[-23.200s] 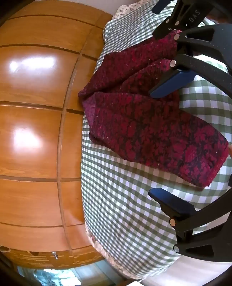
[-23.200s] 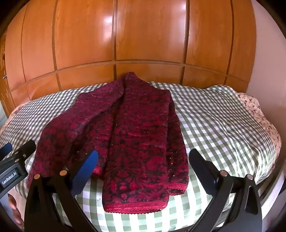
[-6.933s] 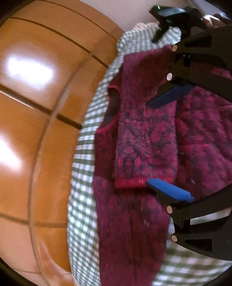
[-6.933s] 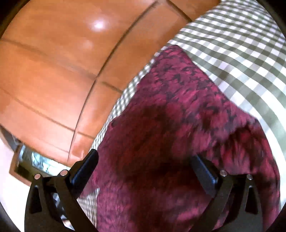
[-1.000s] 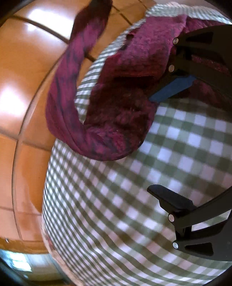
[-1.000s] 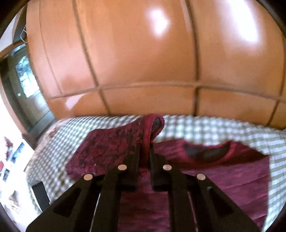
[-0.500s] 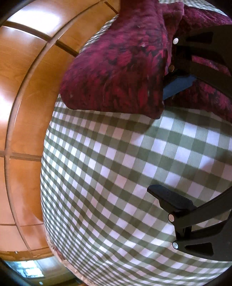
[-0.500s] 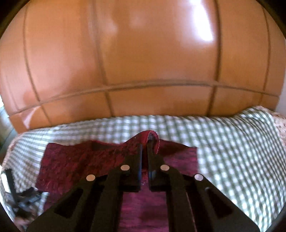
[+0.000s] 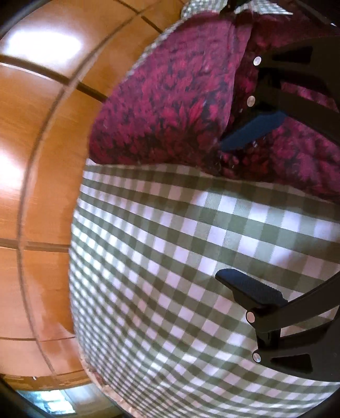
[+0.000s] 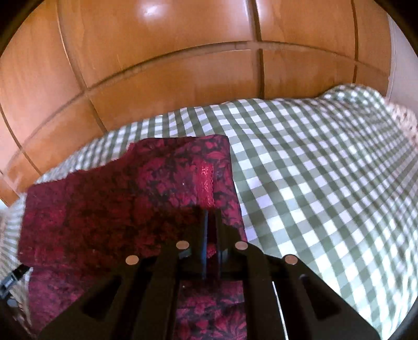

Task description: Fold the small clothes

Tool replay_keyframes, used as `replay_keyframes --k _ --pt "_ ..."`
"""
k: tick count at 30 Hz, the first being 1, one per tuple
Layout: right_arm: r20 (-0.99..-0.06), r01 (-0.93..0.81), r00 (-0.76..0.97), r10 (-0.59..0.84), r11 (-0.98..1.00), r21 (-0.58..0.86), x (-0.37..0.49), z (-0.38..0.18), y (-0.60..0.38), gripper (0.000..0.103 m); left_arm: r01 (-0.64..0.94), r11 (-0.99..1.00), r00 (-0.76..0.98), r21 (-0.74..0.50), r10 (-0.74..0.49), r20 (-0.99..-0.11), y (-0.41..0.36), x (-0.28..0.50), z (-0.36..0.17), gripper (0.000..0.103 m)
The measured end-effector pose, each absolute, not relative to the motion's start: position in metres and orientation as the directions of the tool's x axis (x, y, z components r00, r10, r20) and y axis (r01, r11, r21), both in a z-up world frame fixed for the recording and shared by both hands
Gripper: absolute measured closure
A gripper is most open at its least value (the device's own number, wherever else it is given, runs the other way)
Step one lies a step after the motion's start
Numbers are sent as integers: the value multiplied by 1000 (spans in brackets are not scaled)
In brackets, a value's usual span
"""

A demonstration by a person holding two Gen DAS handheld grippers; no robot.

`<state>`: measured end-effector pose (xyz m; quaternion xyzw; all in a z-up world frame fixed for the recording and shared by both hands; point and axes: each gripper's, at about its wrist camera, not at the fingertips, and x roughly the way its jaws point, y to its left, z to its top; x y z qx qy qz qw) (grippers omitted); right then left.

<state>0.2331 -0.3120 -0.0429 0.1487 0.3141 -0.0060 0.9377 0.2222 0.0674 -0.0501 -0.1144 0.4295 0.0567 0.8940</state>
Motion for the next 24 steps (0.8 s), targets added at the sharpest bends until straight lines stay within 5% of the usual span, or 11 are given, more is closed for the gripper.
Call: replay_keyframes --k 4,8,14,19,24 --pt "-575 88 812 101 953 291 208 -37 -320 76 -119 977 719 -175 -37 -694 60 200 -24 12" --pt "-546 62 830 110 956 287 186 -25 -316 76 -29 986 765 -164 -84 -638 44 198 -5 12" --pt "-532 -21 832 157 967 252 199 -15 -282 67 78 980 726 -184 -182 -663 18 230 -11 12" --pt "-620 17 777 110 981 195 231 -40 -267 62 76 983 629 -167 -177 -757 5 255 -43 12" --pt "-582 0 804 121 979 203 229 -51 -269 60 45 948 677 -314 -260 -688 38 245 -29 11"
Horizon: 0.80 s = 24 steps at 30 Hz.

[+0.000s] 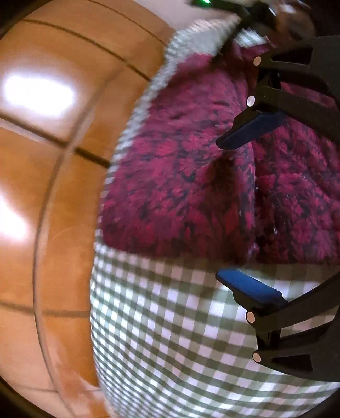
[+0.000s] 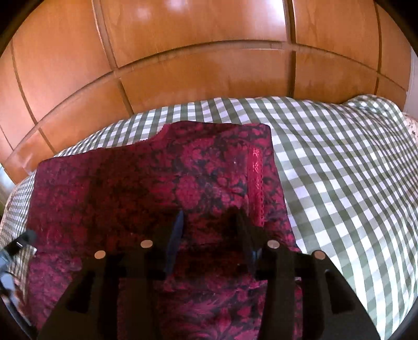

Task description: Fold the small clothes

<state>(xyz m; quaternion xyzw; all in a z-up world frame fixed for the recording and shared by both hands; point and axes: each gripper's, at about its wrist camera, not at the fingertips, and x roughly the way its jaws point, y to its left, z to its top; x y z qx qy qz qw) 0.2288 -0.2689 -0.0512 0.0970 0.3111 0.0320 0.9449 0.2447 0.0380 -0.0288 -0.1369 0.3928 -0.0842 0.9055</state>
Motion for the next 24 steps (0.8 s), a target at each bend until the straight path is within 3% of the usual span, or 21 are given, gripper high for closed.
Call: replay_keyframes --k 4,11,17,21,24 --pt "-569 0 813 123 978 211 227 -53 -270 60 -16 940 726 -342 -224 -650 63 257 -9 12" --pt "-560 -1 821 115 980 199 226 -55 -268 59 44 977 752 -208 -169 -637 37 296 14 14" --pt "-556 -6 822 120 979 202 226 -55 -269 59 96 983 699 -159 -180 -692 3 336 -3 22" --pt "-556 -10 822 123 980 201 227 -56 -268 59 26 990 620 -138 -124 -775 5 361 -37 22" --pt "-561 -11 820 114 983 183 229 -56 -266 59 -20 986 602 -164 -119 -790 15 360 -52 22"
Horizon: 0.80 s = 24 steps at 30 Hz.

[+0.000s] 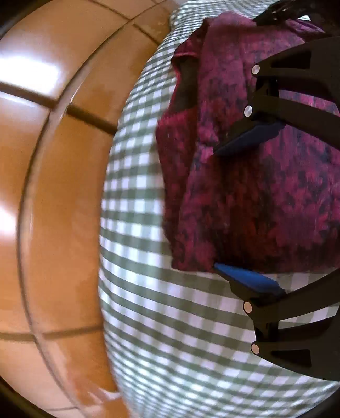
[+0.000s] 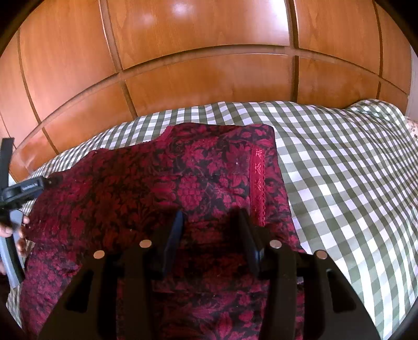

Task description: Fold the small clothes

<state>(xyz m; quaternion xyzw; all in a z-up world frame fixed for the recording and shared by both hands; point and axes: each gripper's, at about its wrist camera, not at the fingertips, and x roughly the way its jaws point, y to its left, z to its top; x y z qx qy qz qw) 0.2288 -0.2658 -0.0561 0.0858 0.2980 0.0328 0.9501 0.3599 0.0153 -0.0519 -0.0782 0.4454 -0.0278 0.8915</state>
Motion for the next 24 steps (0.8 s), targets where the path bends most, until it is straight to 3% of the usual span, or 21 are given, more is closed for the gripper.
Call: replay_keyframes --k 5,14,18,21,22,23,24 --pt "-559 -8 823 101 986 167 229 -57 -265 58 -73 976 606 -206 -121 -786 27 335 -49 21" --pt "-560 1 825 78 990 140 229 -58 -262 58 -52 990 696 -128 -56 -716 18 245 -16 21" --pt "-556 7 829 64 992 124 226 -54 -260 54 -46 990 720 -134 -60 -691 16 210 -7 14" --pt "-561 -31 822 100 991 132 220 -47 -255 25 -33 991 726 -131 -66 -685 13 189 -6 14" --pt "-566 -38 817 105 991 130 217 -45 -252 9 -33 991 729 -129 -64 -681 12 179 -5 14" --pt "-577 -33 811 96 992 120 215 -44 -248 2 -31 991 731 -131 -67 -679 13 173 -5 14" --pt "-579 -39 809 98 993 113 210 -44 -245 2 -28 991 730 -133 -71 -680 13 169 -6 14"
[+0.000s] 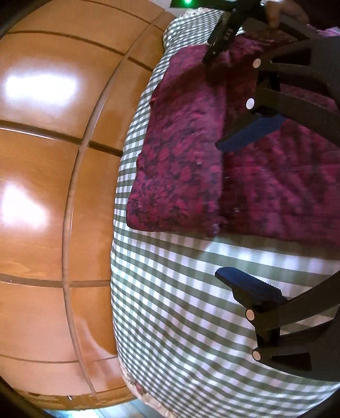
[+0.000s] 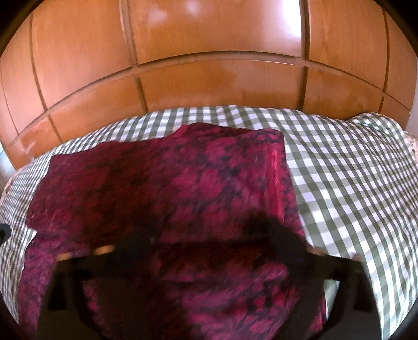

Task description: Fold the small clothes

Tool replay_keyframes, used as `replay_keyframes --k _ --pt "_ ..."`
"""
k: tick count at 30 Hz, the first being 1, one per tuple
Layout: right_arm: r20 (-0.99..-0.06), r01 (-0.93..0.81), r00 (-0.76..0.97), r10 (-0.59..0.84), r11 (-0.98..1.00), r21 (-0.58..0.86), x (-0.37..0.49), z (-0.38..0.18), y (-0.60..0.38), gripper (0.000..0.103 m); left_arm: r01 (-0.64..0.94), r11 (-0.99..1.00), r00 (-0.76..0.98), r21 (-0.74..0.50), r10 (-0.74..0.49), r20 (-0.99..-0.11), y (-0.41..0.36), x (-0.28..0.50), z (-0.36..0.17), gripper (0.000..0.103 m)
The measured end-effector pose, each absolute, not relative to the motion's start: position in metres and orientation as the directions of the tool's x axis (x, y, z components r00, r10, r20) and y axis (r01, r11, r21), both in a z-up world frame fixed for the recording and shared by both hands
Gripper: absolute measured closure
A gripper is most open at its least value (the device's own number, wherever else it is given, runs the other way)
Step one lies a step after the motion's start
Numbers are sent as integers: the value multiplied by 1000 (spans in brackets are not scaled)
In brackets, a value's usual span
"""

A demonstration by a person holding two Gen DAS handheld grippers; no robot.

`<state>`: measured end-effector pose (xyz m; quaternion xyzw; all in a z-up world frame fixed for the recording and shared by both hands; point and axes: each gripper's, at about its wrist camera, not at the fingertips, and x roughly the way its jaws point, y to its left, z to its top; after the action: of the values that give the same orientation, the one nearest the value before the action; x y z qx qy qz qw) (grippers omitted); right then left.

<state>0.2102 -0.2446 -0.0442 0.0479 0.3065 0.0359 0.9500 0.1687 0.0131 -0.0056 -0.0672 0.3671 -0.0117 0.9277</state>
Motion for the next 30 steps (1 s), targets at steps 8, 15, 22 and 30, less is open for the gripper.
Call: replay_keyframes --k 8,15,22,30 --pt "-604 -56 790 107 993 103 179 -58 -238 2 -25 992 721 -124 -68 -690 14 131 -15 14" --pt "-662 -33 736 140 985 172 155 -73 -249 2 -9 994 704 -109 -71 -707 10 105 -29 14" --pt "-675 -42 721 159 982 186 122 -87 -257 2 7 994 682 -105 -81 -727 9 84 -41 14" --pt "-651 -51 738 177 977 208 82 -82 -270 2 29 994 652 -107 -100 -752 13 63 -53 14"
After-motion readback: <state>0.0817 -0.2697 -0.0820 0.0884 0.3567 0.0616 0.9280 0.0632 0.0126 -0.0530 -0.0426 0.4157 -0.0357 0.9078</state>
